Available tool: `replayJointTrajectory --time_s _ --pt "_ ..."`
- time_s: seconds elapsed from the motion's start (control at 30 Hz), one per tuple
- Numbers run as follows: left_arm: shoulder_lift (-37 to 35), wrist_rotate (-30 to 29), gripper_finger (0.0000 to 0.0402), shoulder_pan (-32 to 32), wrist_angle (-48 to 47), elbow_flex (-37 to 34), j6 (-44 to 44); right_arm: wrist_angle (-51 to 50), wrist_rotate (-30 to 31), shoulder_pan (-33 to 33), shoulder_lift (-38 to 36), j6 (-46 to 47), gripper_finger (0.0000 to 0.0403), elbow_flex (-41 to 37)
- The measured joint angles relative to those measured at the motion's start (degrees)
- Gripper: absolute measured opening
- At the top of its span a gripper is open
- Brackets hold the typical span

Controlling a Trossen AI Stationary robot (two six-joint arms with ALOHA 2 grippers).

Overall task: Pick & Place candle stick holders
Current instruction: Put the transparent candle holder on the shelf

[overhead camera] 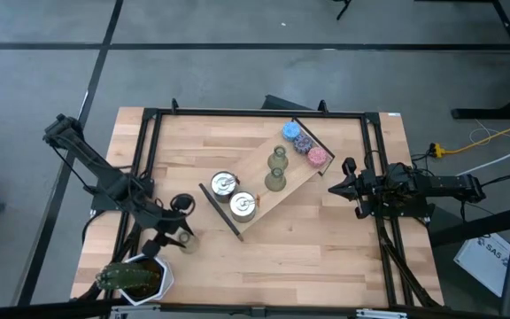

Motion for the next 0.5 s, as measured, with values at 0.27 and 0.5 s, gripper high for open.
replayJointTrajectory --time_s 0.27,0.5 --pt "-2.56 -0.42 0.0176 0.07 -4.54 3.13 -0.01 0.02 0.00 -0.01 0.00 0.00 0.0010 0.00" --pt "-3.27 -1.01 0.0176 1.24 -11.21 7.63 0.03 0.01 0.00 -0.01 0.00 0.00 0.0010 0.00"
